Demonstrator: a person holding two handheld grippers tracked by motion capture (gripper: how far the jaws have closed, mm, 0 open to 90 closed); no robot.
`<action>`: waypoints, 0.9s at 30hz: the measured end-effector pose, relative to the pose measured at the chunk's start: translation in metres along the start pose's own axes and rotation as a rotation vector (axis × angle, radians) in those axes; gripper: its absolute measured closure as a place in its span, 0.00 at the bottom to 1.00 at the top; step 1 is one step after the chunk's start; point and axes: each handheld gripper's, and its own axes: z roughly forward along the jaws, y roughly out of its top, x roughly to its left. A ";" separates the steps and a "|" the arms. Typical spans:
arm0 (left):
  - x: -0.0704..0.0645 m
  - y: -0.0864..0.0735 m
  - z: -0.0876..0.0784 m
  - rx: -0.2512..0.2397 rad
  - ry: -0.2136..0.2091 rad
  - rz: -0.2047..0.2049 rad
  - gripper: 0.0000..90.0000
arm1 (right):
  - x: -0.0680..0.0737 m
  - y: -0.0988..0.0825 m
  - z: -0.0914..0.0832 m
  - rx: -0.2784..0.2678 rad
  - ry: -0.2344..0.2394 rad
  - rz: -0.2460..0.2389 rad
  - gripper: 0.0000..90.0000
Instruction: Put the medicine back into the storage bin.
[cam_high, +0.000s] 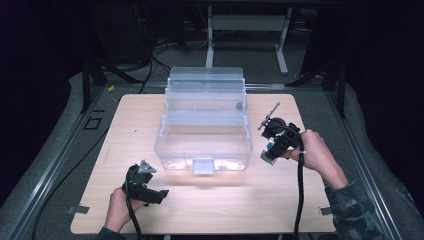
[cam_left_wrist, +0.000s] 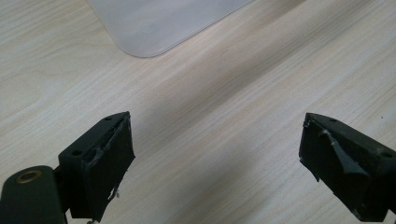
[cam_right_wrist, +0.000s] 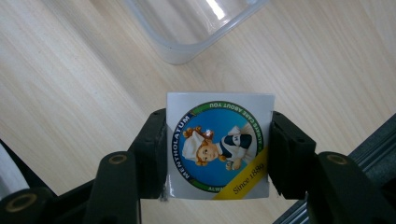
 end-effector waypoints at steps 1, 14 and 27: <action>0.000 0.000 0.000 -0.001 0.000 -0.001 0.11 | -0.001 0.001 -0.001 0.004 0.010 0.004 0.52; 0.001 -0.001 0.001 0.003 0.006 -0.009 0.11 | -0.010 0.015 -0.004 -0.002 -0.017 -0.002 0.52; 0.001 -0.001 0.001 0.003 0.006 -0.005 0.11 | -0.015 0.027 -0.006 -0.029 -0.016 0.001 0.52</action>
